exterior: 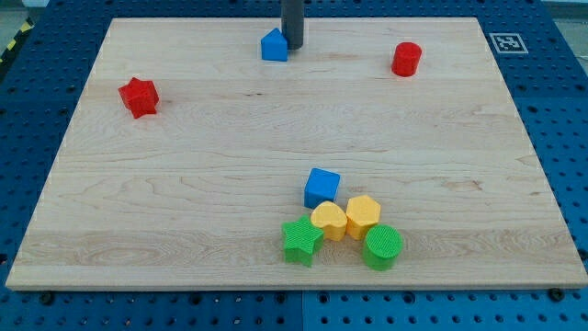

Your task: Push the blue triangle into the red star

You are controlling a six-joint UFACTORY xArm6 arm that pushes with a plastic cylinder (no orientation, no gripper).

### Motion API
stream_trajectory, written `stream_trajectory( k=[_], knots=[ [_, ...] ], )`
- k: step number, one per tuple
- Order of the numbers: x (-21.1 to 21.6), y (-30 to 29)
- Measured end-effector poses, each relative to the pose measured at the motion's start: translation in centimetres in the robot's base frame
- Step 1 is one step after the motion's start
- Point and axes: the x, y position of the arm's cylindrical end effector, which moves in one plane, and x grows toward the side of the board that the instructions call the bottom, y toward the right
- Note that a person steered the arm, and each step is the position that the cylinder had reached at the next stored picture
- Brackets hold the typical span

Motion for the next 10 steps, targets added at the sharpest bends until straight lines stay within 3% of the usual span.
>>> stream_trajectory(
  k=[3, 8, 10],
  knots=[
    [1.3, -7.2],
    [3.1, -13.3],
    [7.0, -15.7]
  ],
)
